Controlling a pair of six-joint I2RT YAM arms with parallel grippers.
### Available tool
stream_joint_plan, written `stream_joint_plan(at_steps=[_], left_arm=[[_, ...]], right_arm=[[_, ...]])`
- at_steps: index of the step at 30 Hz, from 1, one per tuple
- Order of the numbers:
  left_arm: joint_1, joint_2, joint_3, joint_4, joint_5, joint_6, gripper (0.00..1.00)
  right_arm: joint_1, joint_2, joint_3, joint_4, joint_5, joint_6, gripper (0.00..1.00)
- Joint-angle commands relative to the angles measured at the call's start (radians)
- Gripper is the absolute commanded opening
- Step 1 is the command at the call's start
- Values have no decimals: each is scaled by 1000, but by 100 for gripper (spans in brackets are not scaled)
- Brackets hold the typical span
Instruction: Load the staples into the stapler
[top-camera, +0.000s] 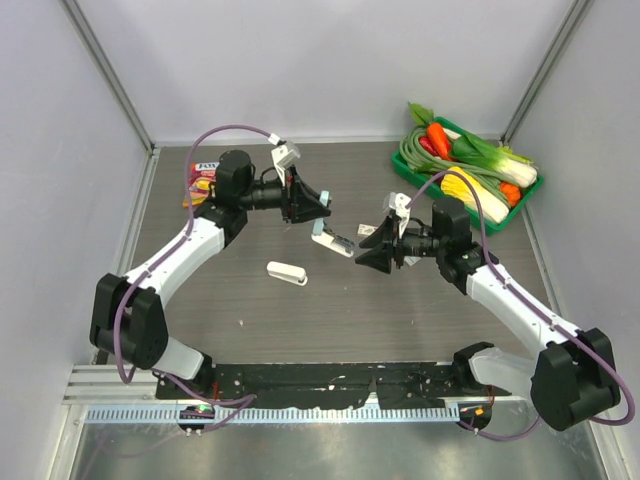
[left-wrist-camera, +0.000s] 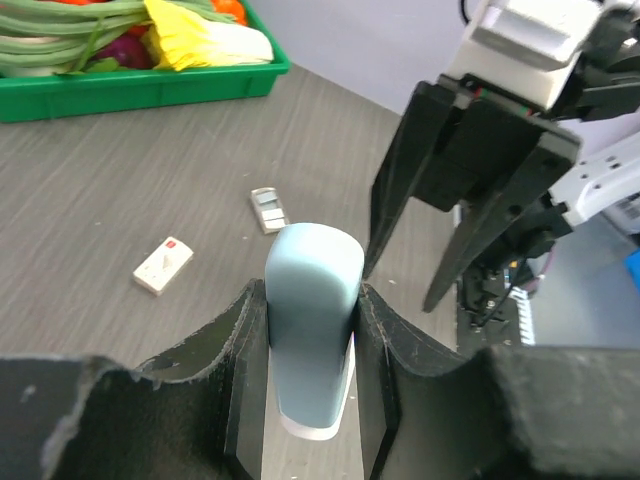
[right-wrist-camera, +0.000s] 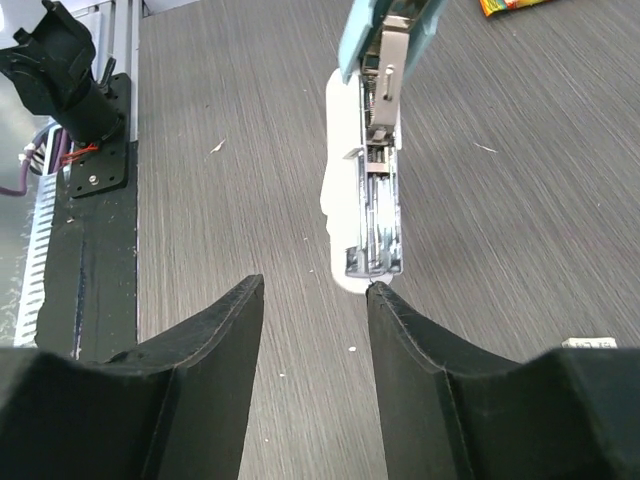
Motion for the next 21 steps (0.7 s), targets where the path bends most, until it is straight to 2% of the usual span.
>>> stream_joint_plan(at_steps=[1, 6, 12, 16, 21], left_arm=[[4, -54, -19, -41, -59, 142, 0], [4, -86, -57, -19, -24, 166, 0], [4, -131, -97, 8, 120, 200, 0], [2, -146, -112, 18, 183, 211, 0], [4, -161, -149, 87, 301, 166, 0]], right_arm=[[-25, -39, 46, -23, -81, -17, 53], [-40, -59, 66, -57, -104, -28, 56], [-91, -89, 81, -118, -52, -63, 56], [-120, -96, 86, -170, 55, -108, 56], [-126, -101, 92, -248, 274, -180, 56]])
